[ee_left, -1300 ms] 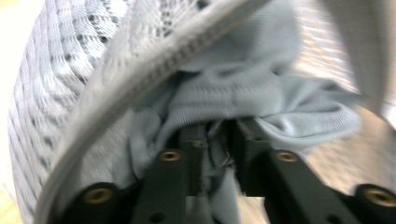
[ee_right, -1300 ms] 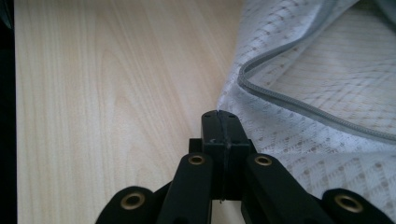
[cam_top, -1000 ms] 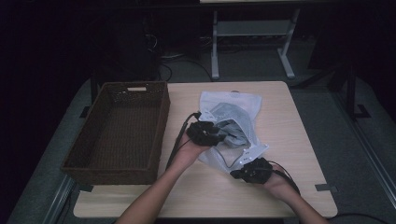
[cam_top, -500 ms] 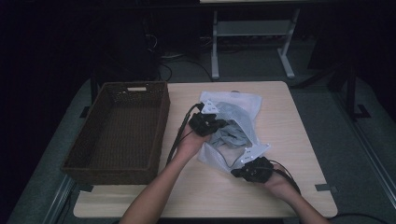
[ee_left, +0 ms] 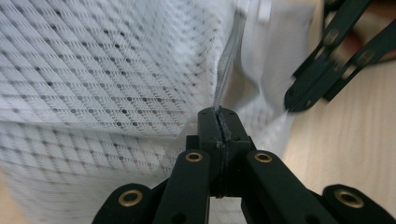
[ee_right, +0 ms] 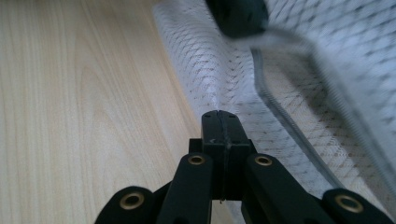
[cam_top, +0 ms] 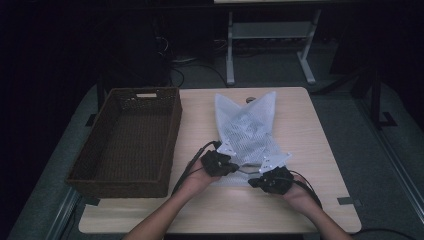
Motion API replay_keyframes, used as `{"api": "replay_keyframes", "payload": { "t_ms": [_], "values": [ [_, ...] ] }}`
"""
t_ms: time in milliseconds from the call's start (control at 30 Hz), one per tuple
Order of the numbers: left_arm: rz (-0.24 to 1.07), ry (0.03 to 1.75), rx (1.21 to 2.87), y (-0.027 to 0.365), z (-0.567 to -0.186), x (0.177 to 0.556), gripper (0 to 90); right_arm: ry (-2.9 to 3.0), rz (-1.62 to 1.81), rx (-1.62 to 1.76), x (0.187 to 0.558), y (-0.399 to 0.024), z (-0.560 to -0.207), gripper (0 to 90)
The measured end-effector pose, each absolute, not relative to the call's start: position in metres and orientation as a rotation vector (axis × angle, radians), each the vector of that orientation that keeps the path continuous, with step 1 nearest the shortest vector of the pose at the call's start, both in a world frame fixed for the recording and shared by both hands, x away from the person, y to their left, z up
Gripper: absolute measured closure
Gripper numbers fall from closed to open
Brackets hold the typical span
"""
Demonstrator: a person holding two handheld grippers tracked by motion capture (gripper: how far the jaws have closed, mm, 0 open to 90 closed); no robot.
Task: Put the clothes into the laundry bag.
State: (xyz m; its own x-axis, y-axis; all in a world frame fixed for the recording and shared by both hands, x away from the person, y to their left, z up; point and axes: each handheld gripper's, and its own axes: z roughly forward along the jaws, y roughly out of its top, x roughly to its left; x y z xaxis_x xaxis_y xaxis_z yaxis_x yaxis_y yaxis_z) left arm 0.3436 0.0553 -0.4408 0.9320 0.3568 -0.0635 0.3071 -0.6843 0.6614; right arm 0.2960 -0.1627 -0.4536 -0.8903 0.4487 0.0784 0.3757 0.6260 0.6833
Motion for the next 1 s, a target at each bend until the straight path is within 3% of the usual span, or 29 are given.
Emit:
{"api": "replay_keyframes", "payload": {
  "t_ms": [200, 367, 700, 1000],
  "values": [
    [0.042, 0.513, 2.339, 0.059, -0.448, 0.348, 87.4, 2.741, 1.117, 0.704, 0.296, -0.165, -0.453, 90.0],
    [0.040, 0.517, 2.324, 0.062, -0.445, 0.346, 79.6, 2.730, 1.126, 0.704, 0.296, -0.166, -0.453, 87.9],
    [-0.018, 0.559, 2.247, 0.074, -0.433, 0.340, 49.4, 2.681, 1.188, 0.736, 0.295, -0.173, -0.449, 55.4],
    [0.007, 0.576, 2.231, 0.088, -0.430, 0.325, 34.8, 2.628, 1.210, 0.780, 0.292, -0.184, -0.440, 34.6]
  ]
}}
